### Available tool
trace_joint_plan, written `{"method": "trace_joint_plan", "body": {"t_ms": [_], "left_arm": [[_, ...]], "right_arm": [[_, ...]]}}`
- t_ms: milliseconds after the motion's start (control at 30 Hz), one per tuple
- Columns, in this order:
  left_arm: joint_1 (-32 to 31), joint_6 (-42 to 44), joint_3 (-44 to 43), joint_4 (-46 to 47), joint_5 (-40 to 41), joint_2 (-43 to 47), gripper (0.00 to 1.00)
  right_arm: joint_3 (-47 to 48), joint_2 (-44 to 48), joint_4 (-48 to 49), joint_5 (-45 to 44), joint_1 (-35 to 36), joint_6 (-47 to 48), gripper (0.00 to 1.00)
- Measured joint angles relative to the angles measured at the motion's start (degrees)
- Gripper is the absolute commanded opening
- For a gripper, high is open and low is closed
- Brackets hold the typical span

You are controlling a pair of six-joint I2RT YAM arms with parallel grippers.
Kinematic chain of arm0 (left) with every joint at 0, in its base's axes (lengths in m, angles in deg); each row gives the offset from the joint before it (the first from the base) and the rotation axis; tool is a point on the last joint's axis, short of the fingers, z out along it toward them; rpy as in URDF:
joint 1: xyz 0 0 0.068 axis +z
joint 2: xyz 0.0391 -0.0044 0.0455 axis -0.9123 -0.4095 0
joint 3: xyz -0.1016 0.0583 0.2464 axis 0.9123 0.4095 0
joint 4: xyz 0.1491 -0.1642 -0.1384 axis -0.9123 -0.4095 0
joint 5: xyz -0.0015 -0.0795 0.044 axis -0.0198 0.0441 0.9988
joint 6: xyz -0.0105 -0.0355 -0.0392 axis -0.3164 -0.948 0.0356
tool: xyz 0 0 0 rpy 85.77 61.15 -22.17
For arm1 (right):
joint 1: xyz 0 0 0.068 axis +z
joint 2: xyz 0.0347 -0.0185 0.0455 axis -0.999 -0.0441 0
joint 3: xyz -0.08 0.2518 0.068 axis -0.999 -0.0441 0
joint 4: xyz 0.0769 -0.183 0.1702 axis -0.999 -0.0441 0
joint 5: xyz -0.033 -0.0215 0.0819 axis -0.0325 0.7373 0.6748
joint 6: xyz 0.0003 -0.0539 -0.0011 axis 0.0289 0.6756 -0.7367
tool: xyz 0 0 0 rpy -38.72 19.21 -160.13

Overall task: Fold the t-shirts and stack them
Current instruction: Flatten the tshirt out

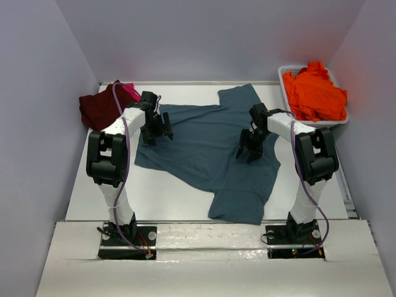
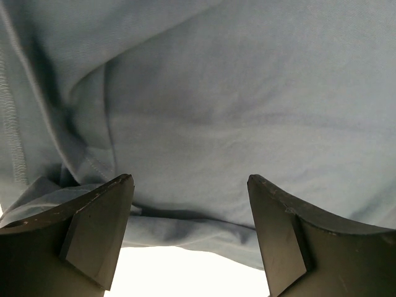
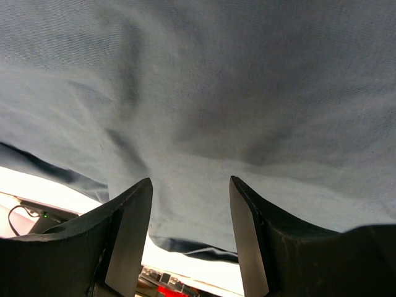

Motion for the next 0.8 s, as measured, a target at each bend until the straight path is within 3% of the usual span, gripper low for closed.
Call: {"method": "trace_joint_plan", "body": {"t_ms": [800], "left_arm": [[5.5, -0.5, 2.7, -0.5, 1.7, -3.2, 0.86]], "right_arm": [[-2.0, 0.0, 1.2, -0.5, 0.0, -1.7, 0.59]]}}
